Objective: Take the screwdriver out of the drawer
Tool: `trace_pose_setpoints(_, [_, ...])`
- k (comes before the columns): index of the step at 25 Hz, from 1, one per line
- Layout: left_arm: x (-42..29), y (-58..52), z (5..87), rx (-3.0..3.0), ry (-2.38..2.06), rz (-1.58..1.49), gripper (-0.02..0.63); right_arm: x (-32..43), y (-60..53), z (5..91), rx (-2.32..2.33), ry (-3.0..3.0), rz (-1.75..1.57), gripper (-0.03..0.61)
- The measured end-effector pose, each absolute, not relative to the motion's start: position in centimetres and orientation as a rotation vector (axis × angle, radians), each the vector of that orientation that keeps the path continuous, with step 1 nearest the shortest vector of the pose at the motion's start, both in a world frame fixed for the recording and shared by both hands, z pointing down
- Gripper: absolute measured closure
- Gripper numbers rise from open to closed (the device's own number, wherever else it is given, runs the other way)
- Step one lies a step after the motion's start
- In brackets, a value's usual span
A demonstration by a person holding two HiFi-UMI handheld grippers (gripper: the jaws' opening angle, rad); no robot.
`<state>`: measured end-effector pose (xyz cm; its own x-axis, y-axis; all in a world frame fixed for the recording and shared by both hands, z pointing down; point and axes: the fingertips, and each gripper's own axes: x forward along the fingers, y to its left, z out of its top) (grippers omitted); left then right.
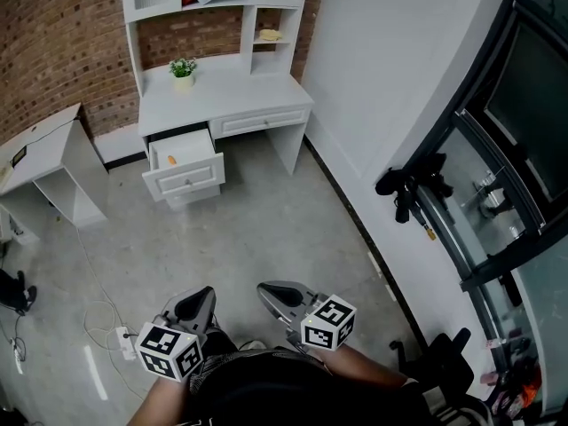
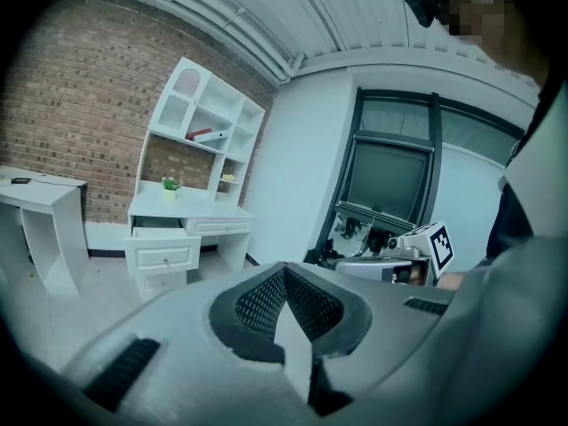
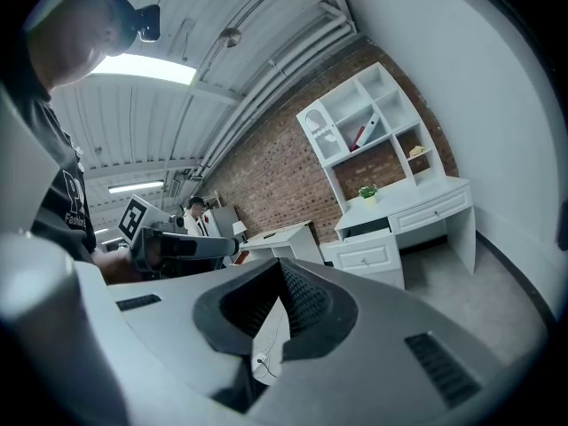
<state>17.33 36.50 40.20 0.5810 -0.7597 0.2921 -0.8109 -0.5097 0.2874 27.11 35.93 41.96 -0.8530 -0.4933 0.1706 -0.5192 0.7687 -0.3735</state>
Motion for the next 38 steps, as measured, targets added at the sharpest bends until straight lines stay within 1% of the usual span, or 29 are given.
trace_pose_setpoints(20, [13.3, 33.4, 43.1, 2.345, -1.269, 0.197, 0.597, 23.5, 33.0, 44.9, 0.778, -2.82, 0.713, 0.572])
trace_pose_setpoints(28, [10.3, 29.1, 43.0, 2.32, -1.301, 0.192, 0.597, 21.4, 28.8, 44.6, 0.778, -2.814, 0.71, 0.574])
trace_pose_setpoints(38, [6.0, 20.9, 42.0, 2.325, -1.311, 0.155, 0.597, 17.7, 20.4, 43.4, 0.801, -2.8, 0.681, 0.574])
